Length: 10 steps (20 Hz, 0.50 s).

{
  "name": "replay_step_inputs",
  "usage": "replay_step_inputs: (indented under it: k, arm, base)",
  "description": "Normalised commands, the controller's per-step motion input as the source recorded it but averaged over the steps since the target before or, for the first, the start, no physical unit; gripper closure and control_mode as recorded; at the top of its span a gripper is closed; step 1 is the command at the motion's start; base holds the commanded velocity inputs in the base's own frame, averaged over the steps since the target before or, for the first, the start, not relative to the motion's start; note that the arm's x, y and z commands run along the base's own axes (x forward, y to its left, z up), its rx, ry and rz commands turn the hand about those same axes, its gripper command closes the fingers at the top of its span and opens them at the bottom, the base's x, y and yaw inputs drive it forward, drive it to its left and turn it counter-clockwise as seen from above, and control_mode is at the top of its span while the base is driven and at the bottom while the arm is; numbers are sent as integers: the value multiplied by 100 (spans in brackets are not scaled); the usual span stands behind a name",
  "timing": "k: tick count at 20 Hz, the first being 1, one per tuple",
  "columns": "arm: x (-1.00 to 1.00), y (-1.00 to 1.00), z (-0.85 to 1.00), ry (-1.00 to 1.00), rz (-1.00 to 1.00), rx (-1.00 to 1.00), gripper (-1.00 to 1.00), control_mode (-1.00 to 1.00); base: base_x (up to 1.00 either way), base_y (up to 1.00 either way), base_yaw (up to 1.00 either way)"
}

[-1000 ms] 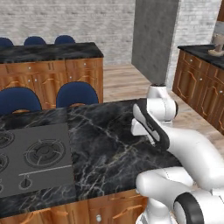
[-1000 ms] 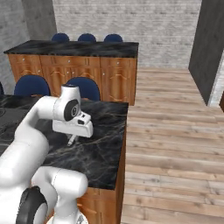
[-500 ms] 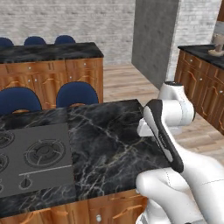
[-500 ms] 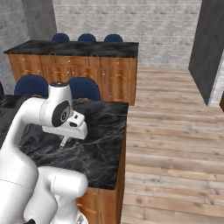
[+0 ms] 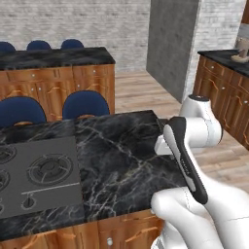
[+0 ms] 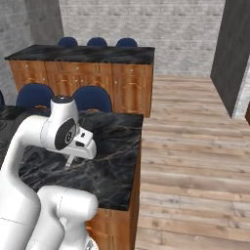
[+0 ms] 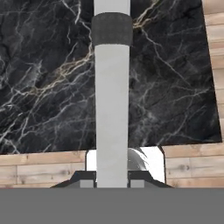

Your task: Put the squash and eggplant in the pot. Retrieve the spatula and lightly stir the vegetables in the pot.

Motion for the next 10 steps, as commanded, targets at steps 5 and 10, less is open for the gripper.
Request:
replay_step_inputs:
  k: [5,10]
  arm:
    - [0,0,0,0,0,0,100,100]
    - [0,0,0,0,0,0,100,100]
  base:
    - [-89,64,0]
    - [-45,100,0]
